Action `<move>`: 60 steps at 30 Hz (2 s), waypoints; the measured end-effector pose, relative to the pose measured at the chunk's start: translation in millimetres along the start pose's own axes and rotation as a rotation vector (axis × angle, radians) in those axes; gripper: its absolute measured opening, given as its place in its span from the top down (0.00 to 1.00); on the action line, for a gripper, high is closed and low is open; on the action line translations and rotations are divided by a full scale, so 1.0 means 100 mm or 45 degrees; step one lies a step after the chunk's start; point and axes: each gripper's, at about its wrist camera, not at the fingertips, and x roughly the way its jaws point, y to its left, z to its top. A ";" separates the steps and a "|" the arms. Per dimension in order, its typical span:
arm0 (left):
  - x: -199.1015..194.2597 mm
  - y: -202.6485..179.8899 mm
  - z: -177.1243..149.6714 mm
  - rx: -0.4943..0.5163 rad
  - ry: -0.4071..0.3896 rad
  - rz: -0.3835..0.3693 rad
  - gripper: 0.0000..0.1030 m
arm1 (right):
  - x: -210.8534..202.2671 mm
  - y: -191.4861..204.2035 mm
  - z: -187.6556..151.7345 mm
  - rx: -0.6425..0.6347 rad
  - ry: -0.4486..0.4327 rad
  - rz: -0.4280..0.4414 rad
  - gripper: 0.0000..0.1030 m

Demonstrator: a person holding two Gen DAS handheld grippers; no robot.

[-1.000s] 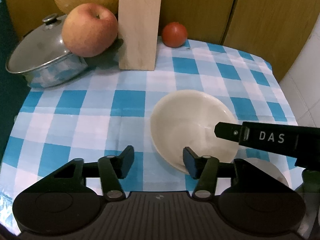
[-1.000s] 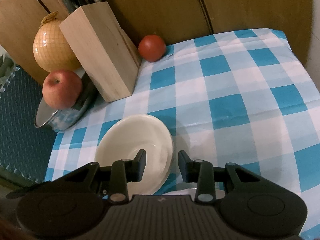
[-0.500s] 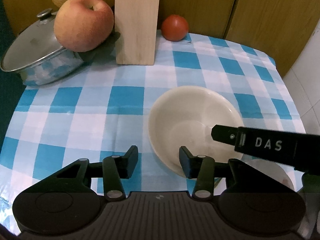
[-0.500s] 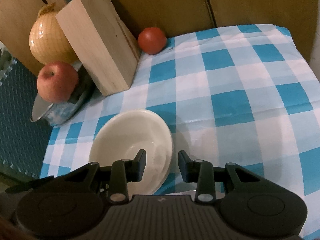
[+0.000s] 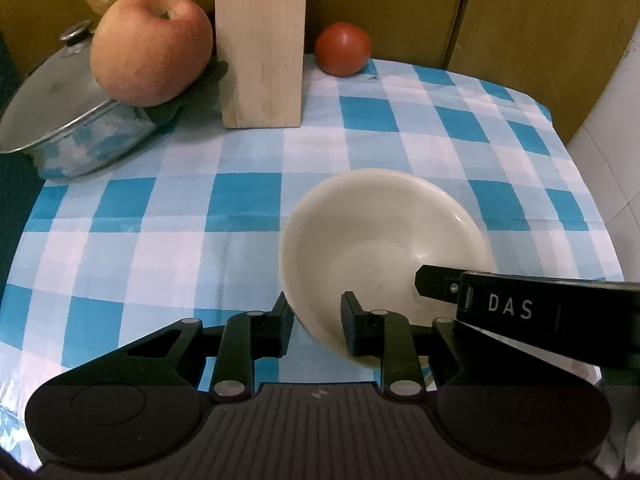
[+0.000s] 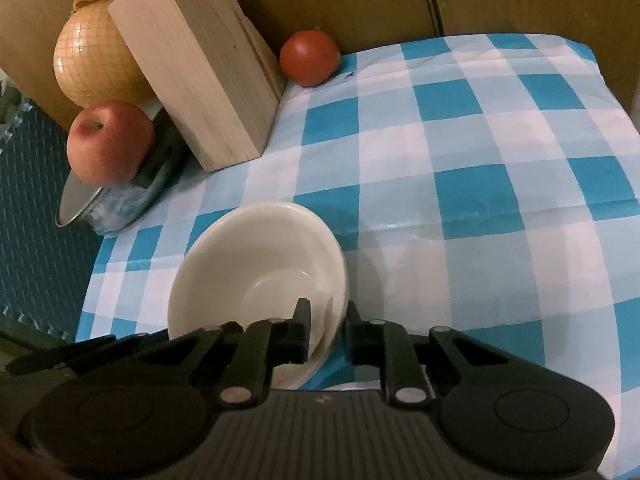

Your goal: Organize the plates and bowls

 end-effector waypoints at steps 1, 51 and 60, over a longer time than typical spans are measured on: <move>0.00 0.00 0.00 0.001 -0.001 0.003 0.68 | 0.00 0.00 0.00 0.001 0.000 0.004 0.85; -0.94 -0.31 -0.45 0.113 -0.179 -0.140 0.64 | -1.09 0.01 -0.56 -0.023 -0.165 -0.011 0.85; -1.06 -0.45 -0.71 0.160 -0.163 -0.180 0.61 | -1.29 -0.06 -0.80 -0.020 -0.161 -0.039 0.85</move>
